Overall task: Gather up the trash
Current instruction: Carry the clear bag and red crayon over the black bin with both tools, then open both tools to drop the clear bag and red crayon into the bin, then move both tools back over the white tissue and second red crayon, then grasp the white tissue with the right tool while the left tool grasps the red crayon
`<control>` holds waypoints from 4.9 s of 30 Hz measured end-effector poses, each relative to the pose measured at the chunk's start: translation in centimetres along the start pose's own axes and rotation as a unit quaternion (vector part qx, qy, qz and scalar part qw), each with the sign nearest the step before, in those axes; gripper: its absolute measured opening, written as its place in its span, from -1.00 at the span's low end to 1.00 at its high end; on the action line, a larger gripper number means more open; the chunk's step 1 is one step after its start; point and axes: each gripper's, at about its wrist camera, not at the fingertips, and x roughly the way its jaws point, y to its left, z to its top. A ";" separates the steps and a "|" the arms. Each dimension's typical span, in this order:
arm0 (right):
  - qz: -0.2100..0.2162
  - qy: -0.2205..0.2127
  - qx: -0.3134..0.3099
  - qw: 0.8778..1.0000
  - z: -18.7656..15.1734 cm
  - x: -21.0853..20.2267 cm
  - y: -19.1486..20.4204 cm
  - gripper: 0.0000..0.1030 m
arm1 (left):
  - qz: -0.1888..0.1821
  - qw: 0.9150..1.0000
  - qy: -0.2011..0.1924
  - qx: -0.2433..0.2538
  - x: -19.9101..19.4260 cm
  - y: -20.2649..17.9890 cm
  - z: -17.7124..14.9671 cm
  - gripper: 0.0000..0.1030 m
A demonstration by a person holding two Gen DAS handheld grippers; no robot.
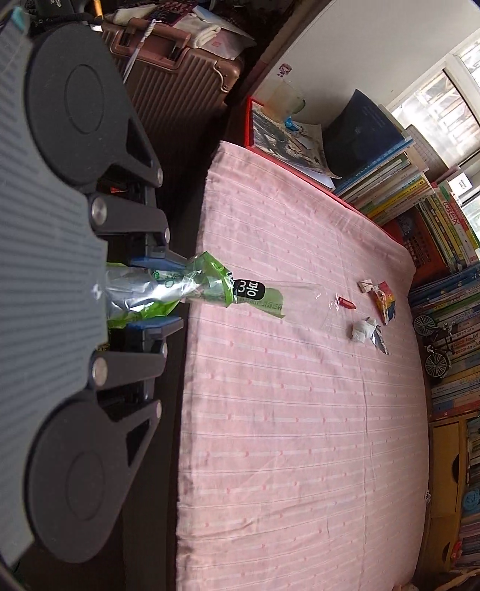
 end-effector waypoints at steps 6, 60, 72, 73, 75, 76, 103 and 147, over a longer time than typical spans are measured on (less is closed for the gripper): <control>0.017 0.016 -0.004 1.000 -2.8 -0.9 -1.1 -0.37 | 0.019 1.000 0.010 -0.017 -0.9 -0.1 -2.8 -0.82; -0.044 0.115 0.024 0.992 -7.0 8.1 -1.5 0.20 | 0.034 0.993 0.110 0.013 8.1 3.3 -3.4 0.04; -0.102 0.003 0.008 0.995 -1.7 1.8 1.3 0.42 | -0.028 0.998 0.036 0.049 5.1 1.0 3.2 0.22; -0.110 -0.011 0.002 0.994 -1.3 1.2 1.5 0.47 | -0.037 0.997 0.031 0.052 5.1 0.6 4.0 0.24; -0.127 -0.042 -0.011 0.991 -0.3 -0.1 2.0 0.52 | -0.050 0.997 0.022 0.060 5.4 -0.8 5.3 0.27; -0.134 -0.056 -0.014 0.989 0.3 -0.6 2.1 0.53 | -0.055 0.996 0.018 0.064 5.6 -1.3 5.9 0.28; -0.052 -0.078 -0.124 0.988 23.1 12.2 -5.2 0.34 | 0.057 0.997 -0.049 -0.005 21.3 -7.6 20.1 -0.40; 0.017 0.060 -0.201 0.978 26.7 27.9 -6.1 0.19 | 0.115 0.993 0.010 -0.030 31.6 -8.3 24.7 -0.82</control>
